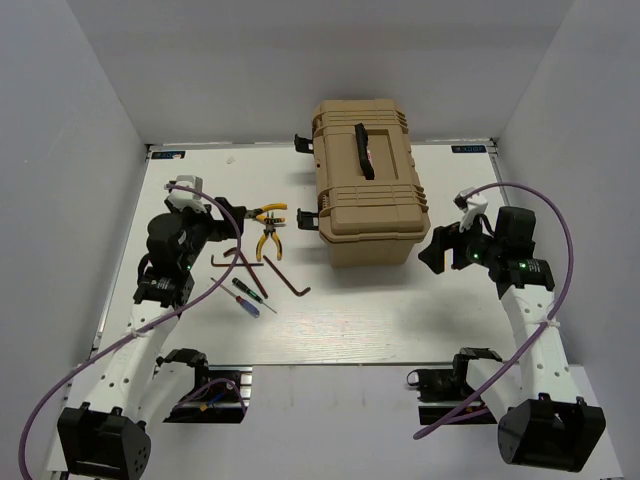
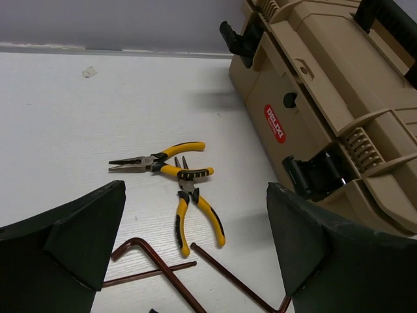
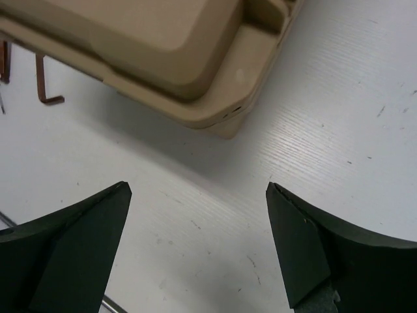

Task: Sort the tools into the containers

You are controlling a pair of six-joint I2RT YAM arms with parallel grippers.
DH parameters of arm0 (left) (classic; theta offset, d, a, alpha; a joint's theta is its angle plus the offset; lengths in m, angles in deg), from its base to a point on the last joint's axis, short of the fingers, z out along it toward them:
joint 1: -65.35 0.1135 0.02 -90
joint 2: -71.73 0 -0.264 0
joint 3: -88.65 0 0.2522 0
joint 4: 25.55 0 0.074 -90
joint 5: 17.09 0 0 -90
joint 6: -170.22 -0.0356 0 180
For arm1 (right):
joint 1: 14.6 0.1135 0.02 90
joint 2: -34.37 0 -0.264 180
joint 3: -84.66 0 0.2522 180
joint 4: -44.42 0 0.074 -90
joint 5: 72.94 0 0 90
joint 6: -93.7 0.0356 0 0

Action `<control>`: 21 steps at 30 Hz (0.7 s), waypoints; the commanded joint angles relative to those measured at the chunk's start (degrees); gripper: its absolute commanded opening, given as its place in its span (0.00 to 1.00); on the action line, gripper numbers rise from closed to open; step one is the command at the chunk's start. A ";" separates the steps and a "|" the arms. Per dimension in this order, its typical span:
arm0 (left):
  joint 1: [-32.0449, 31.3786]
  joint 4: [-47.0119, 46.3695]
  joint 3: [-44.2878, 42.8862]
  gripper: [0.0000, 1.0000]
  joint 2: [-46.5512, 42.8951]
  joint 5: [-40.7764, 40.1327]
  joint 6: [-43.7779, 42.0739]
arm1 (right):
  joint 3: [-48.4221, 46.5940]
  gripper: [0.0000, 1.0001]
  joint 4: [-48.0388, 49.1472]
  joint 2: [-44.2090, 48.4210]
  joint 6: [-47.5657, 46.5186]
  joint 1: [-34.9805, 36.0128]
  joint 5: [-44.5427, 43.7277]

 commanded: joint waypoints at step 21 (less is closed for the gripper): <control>-0.06 1.57 -3.77 0.33 8.42 7.40 0.93 | -37.59 0.27 -6.95 -26.42 5.42 9.45 1.80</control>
